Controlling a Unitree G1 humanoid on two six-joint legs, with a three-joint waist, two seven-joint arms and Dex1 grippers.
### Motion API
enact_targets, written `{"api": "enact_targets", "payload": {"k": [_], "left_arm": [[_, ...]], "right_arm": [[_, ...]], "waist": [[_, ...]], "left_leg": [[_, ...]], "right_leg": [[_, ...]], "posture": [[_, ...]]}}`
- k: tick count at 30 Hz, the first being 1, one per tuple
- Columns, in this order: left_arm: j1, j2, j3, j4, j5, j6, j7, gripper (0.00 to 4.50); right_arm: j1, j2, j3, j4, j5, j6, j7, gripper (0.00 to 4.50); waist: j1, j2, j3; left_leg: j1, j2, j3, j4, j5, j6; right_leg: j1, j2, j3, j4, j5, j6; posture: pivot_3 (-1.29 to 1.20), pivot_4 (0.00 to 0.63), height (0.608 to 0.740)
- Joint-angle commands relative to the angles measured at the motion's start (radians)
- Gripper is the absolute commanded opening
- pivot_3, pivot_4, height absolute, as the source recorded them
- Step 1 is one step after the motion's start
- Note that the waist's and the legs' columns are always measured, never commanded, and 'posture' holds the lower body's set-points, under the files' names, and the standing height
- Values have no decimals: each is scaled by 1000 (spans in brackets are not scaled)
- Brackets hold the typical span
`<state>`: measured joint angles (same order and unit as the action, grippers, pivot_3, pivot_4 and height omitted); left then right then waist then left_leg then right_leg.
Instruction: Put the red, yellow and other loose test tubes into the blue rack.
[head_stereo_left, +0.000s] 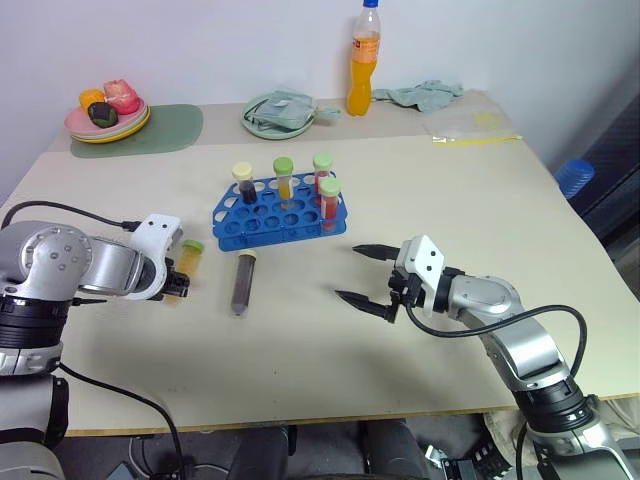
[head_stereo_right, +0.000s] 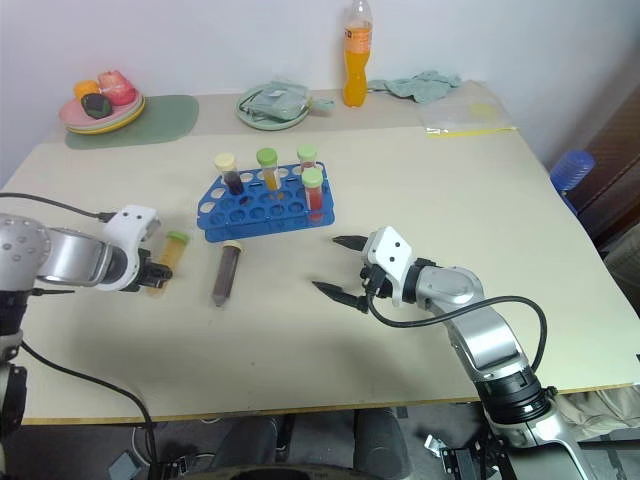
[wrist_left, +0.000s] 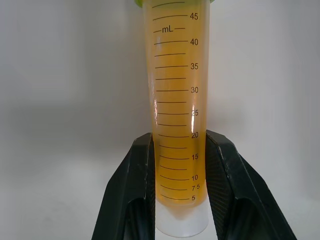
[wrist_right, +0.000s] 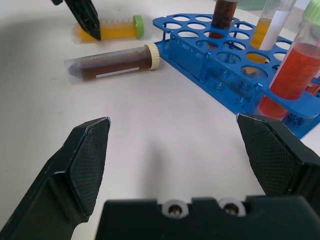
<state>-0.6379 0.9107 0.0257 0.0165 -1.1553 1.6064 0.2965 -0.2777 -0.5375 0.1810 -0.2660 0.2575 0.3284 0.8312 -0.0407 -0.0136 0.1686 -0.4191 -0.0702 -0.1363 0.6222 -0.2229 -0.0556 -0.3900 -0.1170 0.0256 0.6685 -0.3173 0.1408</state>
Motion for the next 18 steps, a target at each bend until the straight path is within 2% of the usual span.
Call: {"api": "enact_targets", "payload": {"k": [1, 3, 5, 7, 10, 14, 16, 18], "left_arm": [[-7, -22, 105, -60, 126, -50, 38, 788], [35, -3, 96, -166, 289, -301, -7, 788], [87, -24, 112, -243, 440, -577, -56, 788], [123, -95, 163, -292, 499, -719, -63, 788], [216, -212, 166, -418, 544, -944, -186, 788], [337, -285, -104, -519, 841, -1257, -292, 788], [358, -427, -150, -440, 898, -1367, -252, 788], [358, -508, -184, -349, 982, -1472, -244, 788]], "right_arm": [[-17, 8, -5, -24, 3, -10, 2, 4500], [-19, 9, -4, -22, 2, -11, 2, 4500], [-20, 11, -4, -18, 2, -12, 0, 4500], [-15, 14, -2, -15, -2, -16, -3, 4500], [-11, 22, -5, -12, -3, -16, -13, 4500], [-14, 42, -6, -5, -6, -14, -37, 4500], [-17, 53, -2, -2, -11, -15, -47, 4500], [-18, 60, 0, -1, -16, -15, -52, 4500]], "waist": [[0, 0, 0], [0, 0, 0], [1, 0, 0], [7, 0, 0], [21, 0, 0], [30, 0, 0], [35, 0, -1], [33, -1, -1]], "left_leg": [[0, 0, 0, 0, 0, 0], [0, 0, 0, 0, 0, 0], [0, 0, 1, 0, 3, -5], [-1, 0, 2, -1, 3, -5], [-1, 0, 3, 0, 3, -5], [-1, 0, 4, 0, 3, -5], [-1, -1, 6, 1, 2, -4], [-1, -1, 5, 3, -1, 1]], "right_leg": [[0, 0, 0, 0, 0, 0], [0, 0, 0, 0, 0, 0], [0, 0, 0, -1, 0, 0], [0, -1, 0, -1, 0, 0], [0, -2, 1, -3, 0, 0], [1, -2, 1, -3, 0, 0], [2, -2, 1, -4, 0, 0], [2, -2, 0, -3, 0, 0]], "posture": [[0, 150, 740], [0, 150, 740], [0, 150, 740], [0, 150, 740], [0, 150, 740], [0, 150, 740], [0, 150, 740], [0, 150, 740]]}}
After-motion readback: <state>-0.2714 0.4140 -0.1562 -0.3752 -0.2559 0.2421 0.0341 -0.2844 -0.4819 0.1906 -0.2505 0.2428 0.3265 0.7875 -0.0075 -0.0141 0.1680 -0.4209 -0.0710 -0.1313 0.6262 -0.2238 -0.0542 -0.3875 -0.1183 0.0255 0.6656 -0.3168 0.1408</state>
